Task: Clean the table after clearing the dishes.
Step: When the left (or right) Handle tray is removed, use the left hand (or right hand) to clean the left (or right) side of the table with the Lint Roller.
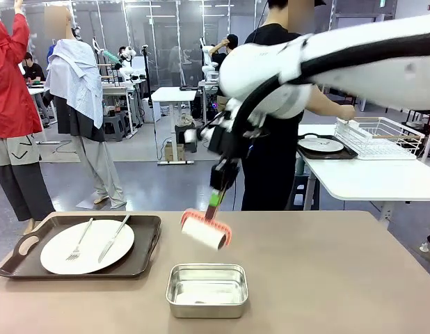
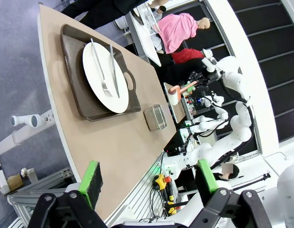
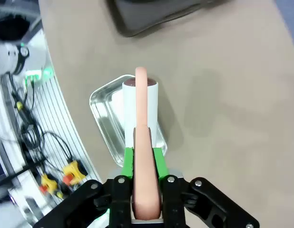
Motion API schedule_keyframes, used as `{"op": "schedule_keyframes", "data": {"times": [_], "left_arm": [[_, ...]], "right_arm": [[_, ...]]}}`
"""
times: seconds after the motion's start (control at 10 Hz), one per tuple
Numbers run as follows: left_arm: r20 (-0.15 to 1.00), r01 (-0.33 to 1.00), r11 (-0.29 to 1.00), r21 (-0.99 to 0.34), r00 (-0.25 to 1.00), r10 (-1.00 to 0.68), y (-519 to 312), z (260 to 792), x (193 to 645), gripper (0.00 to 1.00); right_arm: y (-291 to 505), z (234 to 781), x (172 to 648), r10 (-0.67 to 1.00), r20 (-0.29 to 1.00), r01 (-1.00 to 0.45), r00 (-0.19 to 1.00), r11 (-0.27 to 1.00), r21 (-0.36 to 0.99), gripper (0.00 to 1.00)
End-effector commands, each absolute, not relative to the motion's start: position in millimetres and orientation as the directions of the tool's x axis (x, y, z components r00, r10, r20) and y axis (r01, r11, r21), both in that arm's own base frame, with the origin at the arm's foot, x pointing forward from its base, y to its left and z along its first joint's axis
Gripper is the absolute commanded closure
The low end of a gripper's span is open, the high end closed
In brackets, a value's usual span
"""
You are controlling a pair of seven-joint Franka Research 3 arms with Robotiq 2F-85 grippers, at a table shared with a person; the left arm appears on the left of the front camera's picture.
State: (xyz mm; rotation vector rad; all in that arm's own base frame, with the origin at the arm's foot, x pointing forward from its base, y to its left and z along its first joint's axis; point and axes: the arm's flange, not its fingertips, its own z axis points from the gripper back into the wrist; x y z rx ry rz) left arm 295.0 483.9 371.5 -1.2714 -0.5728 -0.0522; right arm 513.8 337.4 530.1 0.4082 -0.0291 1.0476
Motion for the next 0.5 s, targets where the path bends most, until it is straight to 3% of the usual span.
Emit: {"op": "schedule_keyframes", "data": {"times": [0.0,0.3,0.4], "left_arm": [[0.438,0.345,0.331,-0.878,0.858,0.268,483,370,291,0.00],[0.438,0.345,0.331,-0.878,0.858,0.268,483,370,291,0.00],[0.438,0.345,0.331,-0.878,0.858,0.268,483,370,291,0.00]], "right_arm": [[286,523,481,0.665,0.246,-0.709,0.705,0.652,0.268,0.97],[200,516,475,0.265,0.307,-0.365,0.914,0.867,0.340,0.97],[171,503,473,0.170,0.277,-0.282,0.946,0.852,0.441,0.97]]}}
